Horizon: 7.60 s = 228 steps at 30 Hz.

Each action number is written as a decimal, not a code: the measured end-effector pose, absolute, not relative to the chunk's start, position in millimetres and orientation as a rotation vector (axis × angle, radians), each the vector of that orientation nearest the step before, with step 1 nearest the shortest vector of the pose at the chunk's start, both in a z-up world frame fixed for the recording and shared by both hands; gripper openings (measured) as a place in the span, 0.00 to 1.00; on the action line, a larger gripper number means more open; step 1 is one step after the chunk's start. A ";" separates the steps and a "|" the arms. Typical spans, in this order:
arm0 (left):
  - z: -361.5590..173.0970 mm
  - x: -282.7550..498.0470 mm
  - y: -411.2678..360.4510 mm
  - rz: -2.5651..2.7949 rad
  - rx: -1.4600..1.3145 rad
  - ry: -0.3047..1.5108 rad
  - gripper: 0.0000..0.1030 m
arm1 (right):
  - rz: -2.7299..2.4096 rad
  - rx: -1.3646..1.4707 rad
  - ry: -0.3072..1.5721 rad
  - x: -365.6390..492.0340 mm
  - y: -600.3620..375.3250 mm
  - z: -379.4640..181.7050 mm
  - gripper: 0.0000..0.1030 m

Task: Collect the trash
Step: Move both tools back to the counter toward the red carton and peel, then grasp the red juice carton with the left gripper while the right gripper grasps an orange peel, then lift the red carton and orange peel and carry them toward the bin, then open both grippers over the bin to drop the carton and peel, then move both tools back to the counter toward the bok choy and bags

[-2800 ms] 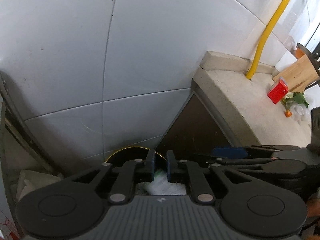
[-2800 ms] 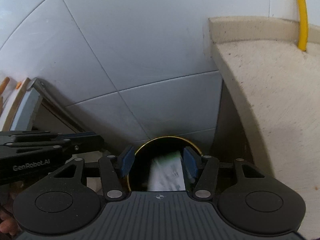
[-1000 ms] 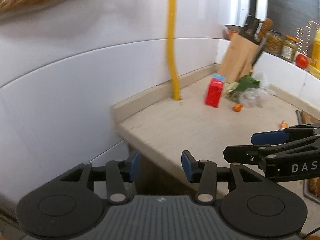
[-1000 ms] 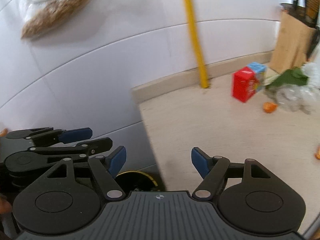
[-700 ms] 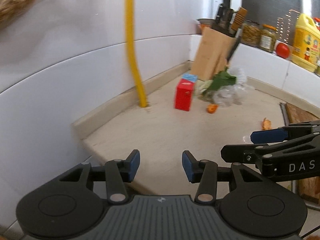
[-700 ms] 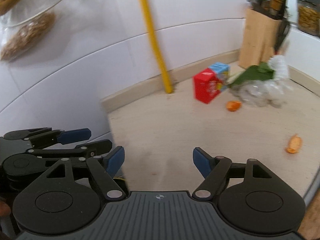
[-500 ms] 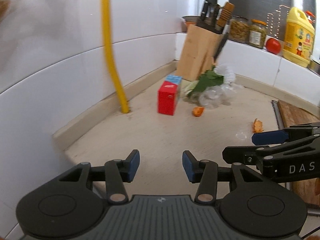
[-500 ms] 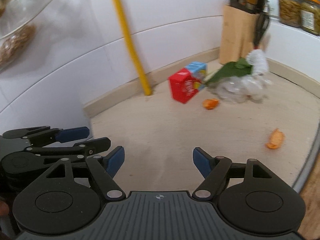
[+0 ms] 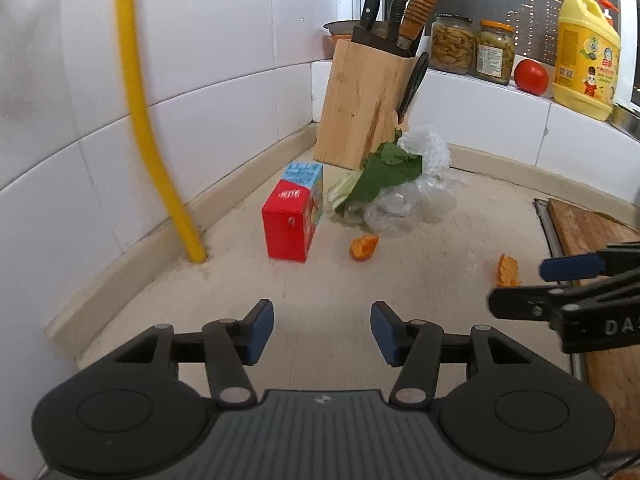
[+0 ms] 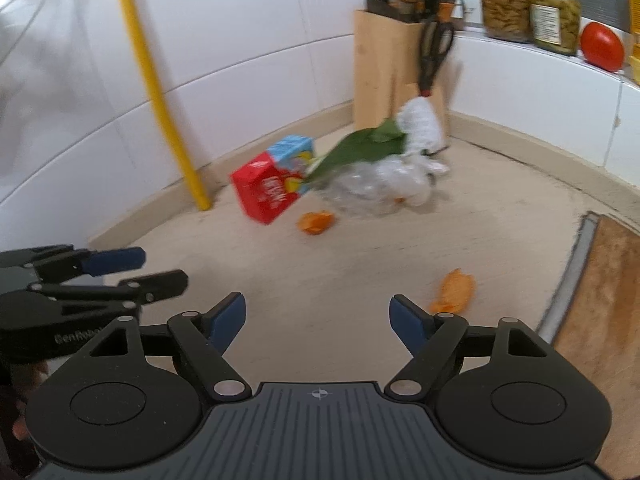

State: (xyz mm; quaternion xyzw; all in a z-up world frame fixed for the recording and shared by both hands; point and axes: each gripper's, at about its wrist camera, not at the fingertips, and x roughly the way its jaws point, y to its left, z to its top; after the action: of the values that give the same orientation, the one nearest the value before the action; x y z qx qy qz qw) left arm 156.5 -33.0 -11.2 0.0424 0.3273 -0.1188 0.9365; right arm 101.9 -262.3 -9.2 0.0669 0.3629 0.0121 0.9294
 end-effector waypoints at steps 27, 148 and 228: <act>-57.1 331.6 -35.5 -0.276 0.003 0.814 0.34 | -0.147 0.176 0.759 140.2 -345.6 -27.8 0.80; -42.1 11.8 198.2 0.089 -0.356 0.767 0.32 | 0.551 0.008 0.872 134.4 -52.4 -29.1 0.04; -25.7 23.0 125.9 -0.048 -0.090 0.769 0.47 | 0.196 0.158 0.802 77.7 -176.8 -4.9 0.69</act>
State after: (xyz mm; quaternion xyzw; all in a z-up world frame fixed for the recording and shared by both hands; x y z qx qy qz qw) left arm 23.0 125.9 -25.7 -0.0437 0.3748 -0.0232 0.9258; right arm 77.7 -176.8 -4.9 0.0768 0.3895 0.0951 0.9129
